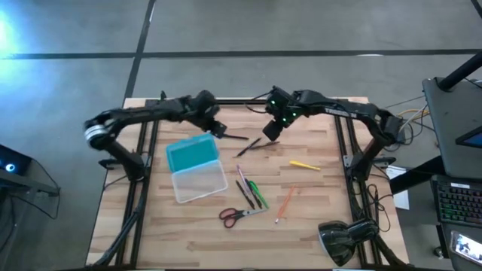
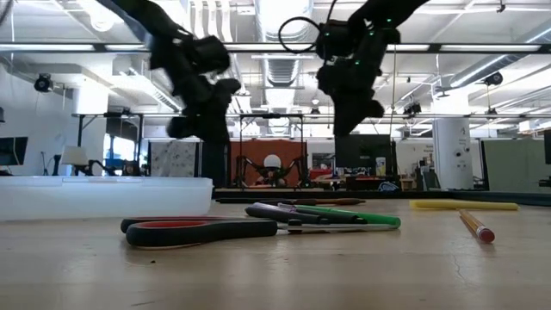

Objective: Pick & place school supplies into a supply box
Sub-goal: Put the black pen into the blue supply box

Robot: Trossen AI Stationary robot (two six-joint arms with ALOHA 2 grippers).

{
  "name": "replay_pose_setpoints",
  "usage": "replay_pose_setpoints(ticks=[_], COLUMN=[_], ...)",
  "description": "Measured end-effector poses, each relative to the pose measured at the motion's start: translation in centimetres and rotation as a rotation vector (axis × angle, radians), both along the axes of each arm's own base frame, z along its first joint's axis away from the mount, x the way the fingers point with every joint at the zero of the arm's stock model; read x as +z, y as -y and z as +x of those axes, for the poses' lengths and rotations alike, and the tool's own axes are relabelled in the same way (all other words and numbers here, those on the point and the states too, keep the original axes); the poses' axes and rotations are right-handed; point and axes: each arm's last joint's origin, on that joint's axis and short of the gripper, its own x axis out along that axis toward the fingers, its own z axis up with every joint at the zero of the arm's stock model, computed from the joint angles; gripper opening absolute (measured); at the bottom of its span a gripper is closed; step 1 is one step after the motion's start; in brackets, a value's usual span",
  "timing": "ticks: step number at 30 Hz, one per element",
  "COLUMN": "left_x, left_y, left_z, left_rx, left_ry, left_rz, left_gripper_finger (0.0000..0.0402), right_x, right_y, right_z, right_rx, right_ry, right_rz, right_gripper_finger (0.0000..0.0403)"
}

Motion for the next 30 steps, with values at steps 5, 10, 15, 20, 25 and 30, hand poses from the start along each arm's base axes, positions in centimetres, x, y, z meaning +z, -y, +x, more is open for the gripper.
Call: replay_pose_setpoints(ticks=[5, 10, 15, 20, 25, 30], left_x=[0.0, -0.9, -2.3, -2.3, -3.5, -5.1], left_y=[-1.6, -3.1, -3.6, -3.5, -3.9, -4.0], left_z=[3.4, 5.2, 6.2, 6.7, 6.6, 7.1], left_rx=[-0.232, -0.321, -0.36, -0.463, -0.301, -0.127], left_ry=[-0.106, -0.186, -0.332, -0.393, -0.373, -0.437], left_rz=[0.063, -0.015, -0.009, 0.102, -0.082, -0.098], left_gripper_finger=[0.0019, 0.0001, 0.0, 0.0, 0.0, 0.0], right_x=[-1.1, -1.8, -2.1, -2.3, -2.5, -2.6], right_y=[-1.1, -2.3, -3.3, -4.0, -4.3, -4.2], right_z=[-2.3, -4.5, -6.4, -7.9, -8.7, -8.6], right_rx=[-0.07, -0.169, -0.259, -0.317, -0.375, -0.379], right_ry=[-0.015, 0.019, 0.121, 0.2, 0.203, 0.212], right_rz=[0.04, 0.072, 0.068, 0.069, 0.054, 0.047], right_gripper_finger=[0.0073, 0.0057, 0.0051, 0.0054, 0.0054, 0.0054])
